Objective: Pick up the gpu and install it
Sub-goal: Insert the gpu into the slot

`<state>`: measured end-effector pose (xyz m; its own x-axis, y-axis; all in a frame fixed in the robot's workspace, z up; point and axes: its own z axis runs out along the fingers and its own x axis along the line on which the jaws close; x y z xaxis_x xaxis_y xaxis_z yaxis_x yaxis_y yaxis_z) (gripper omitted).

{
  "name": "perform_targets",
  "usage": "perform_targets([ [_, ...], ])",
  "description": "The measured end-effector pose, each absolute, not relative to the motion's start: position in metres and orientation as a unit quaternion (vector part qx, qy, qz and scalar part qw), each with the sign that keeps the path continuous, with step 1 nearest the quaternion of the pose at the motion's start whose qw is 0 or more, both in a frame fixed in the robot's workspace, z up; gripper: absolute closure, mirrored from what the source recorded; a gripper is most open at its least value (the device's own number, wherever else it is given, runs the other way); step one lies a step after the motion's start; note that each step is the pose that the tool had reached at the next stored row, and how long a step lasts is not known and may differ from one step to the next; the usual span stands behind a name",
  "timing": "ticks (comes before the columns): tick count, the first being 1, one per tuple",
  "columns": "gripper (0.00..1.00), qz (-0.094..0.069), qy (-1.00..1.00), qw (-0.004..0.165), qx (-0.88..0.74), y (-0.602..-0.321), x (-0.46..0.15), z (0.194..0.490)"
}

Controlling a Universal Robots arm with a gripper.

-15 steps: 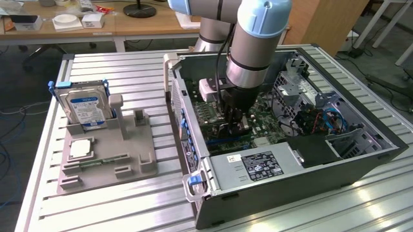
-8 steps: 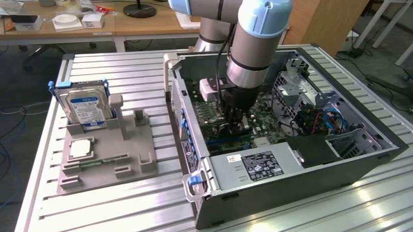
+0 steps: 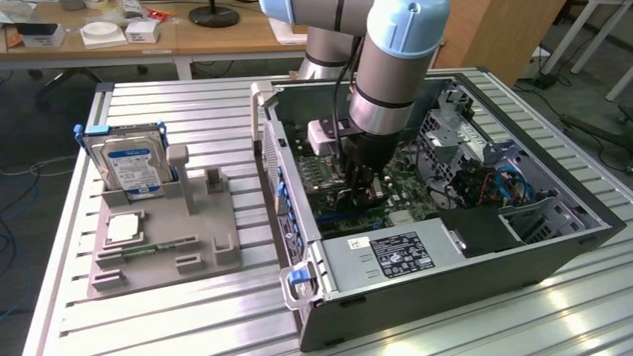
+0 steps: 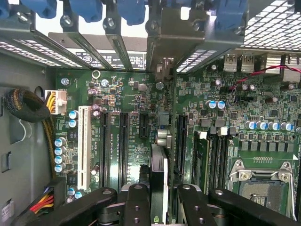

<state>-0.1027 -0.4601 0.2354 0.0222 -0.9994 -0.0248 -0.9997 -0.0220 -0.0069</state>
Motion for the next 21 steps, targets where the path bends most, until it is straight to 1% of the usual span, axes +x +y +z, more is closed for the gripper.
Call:
perform_targets([
  [21,0.73,0.007,0.699,0.011,-0.715,-0.4593,-0.1023,0.2351],
])
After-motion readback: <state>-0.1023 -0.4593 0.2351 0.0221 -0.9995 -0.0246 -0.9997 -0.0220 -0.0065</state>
